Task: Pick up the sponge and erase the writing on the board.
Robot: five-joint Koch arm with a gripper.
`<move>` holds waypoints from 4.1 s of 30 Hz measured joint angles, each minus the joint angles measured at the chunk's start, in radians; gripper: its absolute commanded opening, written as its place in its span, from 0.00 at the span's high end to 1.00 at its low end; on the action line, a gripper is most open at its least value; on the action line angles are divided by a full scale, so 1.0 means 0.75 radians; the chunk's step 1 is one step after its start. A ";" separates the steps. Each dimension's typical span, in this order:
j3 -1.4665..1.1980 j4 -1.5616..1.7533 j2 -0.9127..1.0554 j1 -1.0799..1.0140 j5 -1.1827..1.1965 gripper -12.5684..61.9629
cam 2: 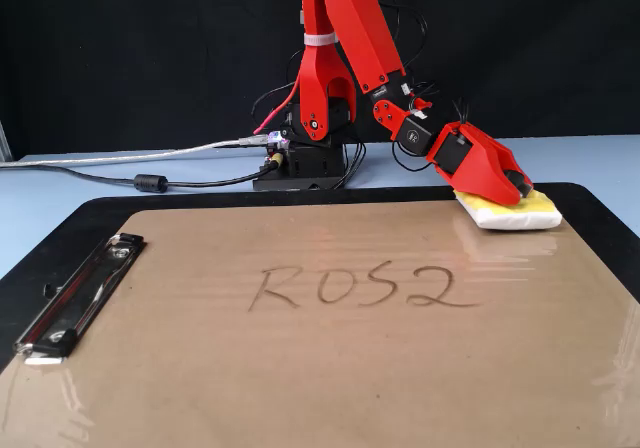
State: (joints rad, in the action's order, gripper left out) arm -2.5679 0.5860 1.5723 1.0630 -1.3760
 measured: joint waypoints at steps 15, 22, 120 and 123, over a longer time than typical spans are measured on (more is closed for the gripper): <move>-0.002 0.070 0.029 -0.346 0.004 0.94; 0.217 0.070 0.016 -0.931 0.006 0.94; 0.025 -0.061 -0.082 -1.293 -0.276 0.94; -0.141 -0.188 0.188 -1.237 -0.333 0.94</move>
State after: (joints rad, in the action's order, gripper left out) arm -2.6737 0.4449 1.7135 0.1350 -1.6260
